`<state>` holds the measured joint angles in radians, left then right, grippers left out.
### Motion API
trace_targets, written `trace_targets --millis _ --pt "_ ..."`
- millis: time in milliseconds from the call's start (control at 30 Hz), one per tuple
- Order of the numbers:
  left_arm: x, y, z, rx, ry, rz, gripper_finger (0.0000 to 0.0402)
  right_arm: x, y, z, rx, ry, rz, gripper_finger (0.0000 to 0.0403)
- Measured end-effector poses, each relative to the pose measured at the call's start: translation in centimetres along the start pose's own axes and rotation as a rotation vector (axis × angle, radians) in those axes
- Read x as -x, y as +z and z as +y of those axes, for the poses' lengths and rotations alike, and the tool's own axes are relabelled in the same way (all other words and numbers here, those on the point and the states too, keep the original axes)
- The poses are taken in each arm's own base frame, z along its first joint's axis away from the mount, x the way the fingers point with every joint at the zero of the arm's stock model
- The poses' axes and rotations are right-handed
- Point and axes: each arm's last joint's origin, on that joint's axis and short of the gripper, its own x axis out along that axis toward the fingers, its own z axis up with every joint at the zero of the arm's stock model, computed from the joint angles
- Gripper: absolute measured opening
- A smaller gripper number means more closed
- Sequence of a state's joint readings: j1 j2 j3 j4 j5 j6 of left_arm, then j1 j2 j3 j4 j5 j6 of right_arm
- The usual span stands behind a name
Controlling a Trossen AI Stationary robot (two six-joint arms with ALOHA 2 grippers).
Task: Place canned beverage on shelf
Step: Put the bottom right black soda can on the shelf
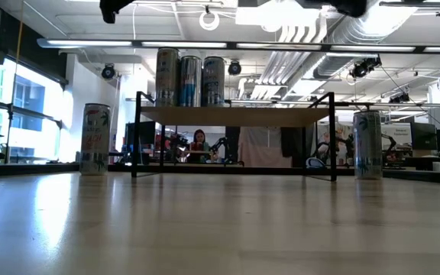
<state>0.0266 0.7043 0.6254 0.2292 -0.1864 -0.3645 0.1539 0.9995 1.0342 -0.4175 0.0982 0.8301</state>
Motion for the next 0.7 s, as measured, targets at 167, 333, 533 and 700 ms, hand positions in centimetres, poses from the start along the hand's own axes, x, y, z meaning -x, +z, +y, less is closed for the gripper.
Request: trace_targets --millis 167,333,533,700 --pt "0.0 0.0 0.0 -0.001 0.001 0.001 0.0314 0.7 -0.6 -0.7 -0.162 -0.191 0.157 0.0396" --pt "0.0 0.0 0.0 -0.002 0.009 0.002 0.0314 1.6 -2.5 -1.3 -0.413 -0.299 0.42 0.0396" --pt "0.0 0.0 0.0 -0.002 0.009 0.001 0.0314 3.3 -6.0 -0.5 -0.555 -0.486 0.608 0.0396" --pt "0.0 0.0 0.0 -0.002 0.009 0.003 0.0314 3.8 -8.8 1.0 -0.637 -0.582 0.654 0.0396"
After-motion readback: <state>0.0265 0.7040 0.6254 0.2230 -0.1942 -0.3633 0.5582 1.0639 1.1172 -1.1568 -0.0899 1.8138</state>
